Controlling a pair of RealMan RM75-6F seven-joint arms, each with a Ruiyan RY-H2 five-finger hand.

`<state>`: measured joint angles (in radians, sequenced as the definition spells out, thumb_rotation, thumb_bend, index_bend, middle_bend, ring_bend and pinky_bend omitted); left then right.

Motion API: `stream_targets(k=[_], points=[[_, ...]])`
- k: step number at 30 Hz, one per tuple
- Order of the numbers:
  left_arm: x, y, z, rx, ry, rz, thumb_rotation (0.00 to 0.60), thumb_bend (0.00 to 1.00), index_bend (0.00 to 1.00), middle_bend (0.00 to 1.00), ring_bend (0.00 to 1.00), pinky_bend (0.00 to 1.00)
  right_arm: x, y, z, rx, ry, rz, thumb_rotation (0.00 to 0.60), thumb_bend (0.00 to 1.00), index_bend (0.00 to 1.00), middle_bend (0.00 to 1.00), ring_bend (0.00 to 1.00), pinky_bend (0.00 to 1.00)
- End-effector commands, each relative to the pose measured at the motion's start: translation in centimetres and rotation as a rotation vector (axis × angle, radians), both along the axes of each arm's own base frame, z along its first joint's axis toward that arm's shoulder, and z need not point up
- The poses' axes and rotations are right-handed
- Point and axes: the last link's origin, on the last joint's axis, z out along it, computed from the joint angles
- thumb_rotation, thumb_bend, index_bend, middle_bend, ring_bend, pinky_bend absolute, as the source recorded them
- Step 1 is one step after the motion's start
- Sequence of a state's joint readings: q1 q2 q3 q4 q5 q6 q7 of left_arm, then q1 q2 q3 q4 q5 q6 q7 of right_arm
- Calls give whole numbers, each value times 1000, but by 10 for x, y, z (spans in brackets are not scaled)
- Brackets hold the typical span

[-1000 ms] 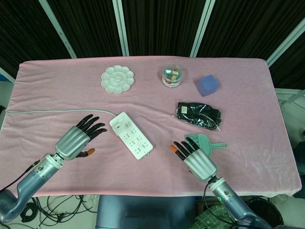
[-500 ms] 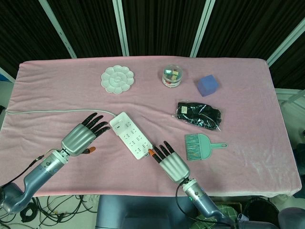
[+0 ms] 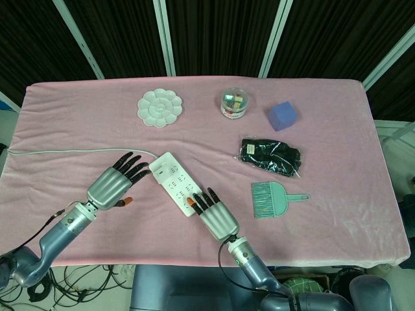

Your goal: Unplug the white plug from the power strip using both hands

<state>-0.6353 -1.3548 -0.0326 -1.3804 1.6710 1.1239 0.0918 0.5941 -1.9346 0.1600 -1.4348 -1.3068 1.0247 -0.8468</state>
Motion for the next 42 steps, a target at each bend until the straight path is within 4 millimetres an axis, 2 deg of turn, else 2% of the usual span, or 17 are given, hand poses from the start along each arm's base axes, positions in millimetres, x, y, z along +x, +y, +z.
stream_targets(k=[1, 6, 16, 23, 35, 42], points=[[1, 1, -2, -1, 0, 1, 600, 171, 180, 118, 0, 2, 6, 0, -7, -4, 4, 6, 600, 783, 119, 97, 121, 95], [5, 5, -9, -14, 6, 8, 600, 167, 180, 118, 0, 1, 12, 4, -18, -18, -2, 8, 600, 784, 128, 97, 107, 86], [14, 10, -26, -27, 9, -7, 600, 167, 180, 118, 0, 2, 21, 6, -26, -33, -33, 13, 600, 785, 149, 97, 107, 84], [19, 13, -35, -30, -2, -30, 600, 167, 190, 141, 0, 48, 17, 8, -32, -21, -6, 23, 600, 785, 150, 102, 107, 84], [28, 25, -51, -35, 41, -56, 600, 167, 194, 147, 0, 39, 10, 15, -41, 23, 27, 24, 600, 786, 156, 119, 109, 84], [33, 31, -55, -17, 47, -85, 600, 168, 202, 157, 0, 36, 6, 12, -41, 15, 33, 18, 600, 789, 158, 119, 109, 84]])
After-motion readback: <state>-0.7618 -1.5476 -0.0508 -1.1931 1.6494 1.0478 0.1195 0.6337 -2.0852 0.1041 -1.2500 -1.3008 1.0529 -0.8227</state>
